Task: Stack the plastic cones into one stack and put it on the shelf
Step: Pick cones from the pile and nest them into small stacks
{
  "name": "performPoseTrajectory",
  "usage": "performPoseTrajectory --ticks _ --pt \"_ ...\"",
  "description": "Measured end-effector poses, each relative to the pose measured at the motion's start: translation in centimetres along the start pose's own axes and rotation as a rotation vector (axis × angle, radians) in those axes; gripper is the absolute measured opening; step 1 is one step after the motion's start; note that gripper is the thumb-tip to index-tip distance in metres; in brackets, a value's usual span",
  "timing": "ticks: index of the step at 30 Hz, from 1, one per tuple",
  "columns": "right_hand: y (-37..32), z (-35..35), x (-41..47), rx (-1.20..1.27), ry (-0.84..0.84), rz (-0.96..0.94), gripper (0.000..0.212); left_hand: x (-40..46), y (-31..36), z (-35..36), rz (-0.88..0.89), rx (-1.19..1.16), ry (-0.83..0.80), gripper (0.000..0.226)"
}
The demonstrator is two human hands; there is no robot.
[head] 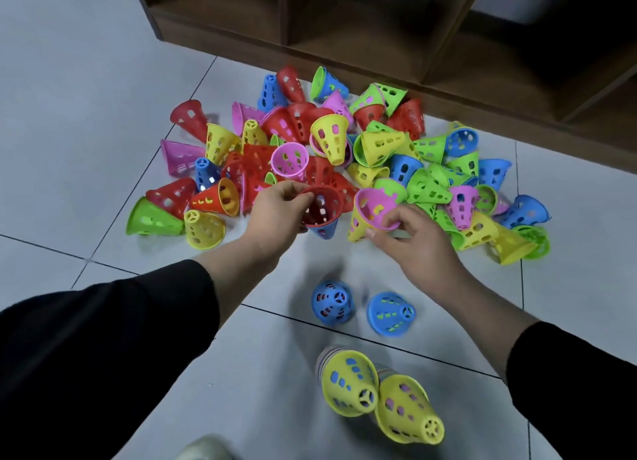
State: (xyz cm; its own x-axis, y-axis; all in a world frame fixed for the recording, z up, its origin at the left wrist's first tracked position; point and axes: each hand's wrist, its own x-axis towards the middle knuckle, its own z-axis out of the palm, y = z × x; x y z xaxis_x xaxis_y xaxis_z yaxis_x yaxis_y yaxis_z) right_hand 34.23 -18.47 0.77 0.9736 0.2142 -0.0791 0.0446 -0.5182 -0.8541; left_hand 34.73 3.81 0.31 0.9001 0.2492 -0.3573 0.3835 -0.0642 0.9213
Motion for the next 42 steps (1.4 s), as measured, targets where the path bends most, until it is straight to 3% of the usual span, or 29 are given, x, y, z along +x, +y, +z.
performPoseTrajectory --ticks 5,8,10,12,14,18,21,25,30,35,39,42 --pt "-3.1 1.3 -1.5 0.062 -0.012 -0.022 0.02 -2.8 1.0 0.6 -0.169 -0.214 -0.017 0.02" --pt "-4.4 2.1 -2.2 0.162 0.033 0.085 0.028 -4.8 1.7 0.9 -0.235 -0.339 0.02 0.021" --pt "-5.4 2.5 -2.8 0.211 0.058 0.122 0.036 -6.1 1.8 0.6 -0.184 -0.338 -0.031 0.033" --pt "-6.5 2.8 -3.4 0.244 0.102 0.136 0.03 -7.4 1.4 -0.3 -0.048 -0.292 -0.14 0.042" --pt "-7.1 2.9 -3.8 0.275 0.126 0.15 0.02 -8.3 0.9 -1.2 0.071 -0.183 -0.215 0.05" --pt "-7.5 2.5 -5.4 0.181 0.13 0.125 0.026 -9.7 0.7 -2.1 0.183 -0.028 -0.086 0.039" --pt "-7.4 0.3 -6.9 0.012 0.194 0.1 0.03 -10.8 0.5 -2.8 0.23 0.051 -0.12 0.042" --pt "-6.1 -3.8 -9.5 -0.325 -0.019 0.139 0.03 -11.6 -0.4 -4.4 0.314 0.479 -0.298 0.052" --pt "-4.7 -6.2 -11.2 -0.747 -0.367 0.202 0.047 -10.2 -1.0 -3.5 0.401 1.075 -0.55 0.062" --pt "-2.2 -3.6 -9.2 -0.971 -0.504 0.196 0.072 -9.3 -0.5 0.1 0.494 1.455 -0.662 0.077" --pt "-0.4 -2.0 -7.4 -1.052 -0.541 0.207 0.086 -8.7 -0.8 2.6 0.548 1.593 -0.677 0.077" --pt "0.3 -1.2 -7.5 -1.031 -0.484 0.142 0.067 -8.3 -2.1 2.8 0.547 1.483 -0.669 0.071"
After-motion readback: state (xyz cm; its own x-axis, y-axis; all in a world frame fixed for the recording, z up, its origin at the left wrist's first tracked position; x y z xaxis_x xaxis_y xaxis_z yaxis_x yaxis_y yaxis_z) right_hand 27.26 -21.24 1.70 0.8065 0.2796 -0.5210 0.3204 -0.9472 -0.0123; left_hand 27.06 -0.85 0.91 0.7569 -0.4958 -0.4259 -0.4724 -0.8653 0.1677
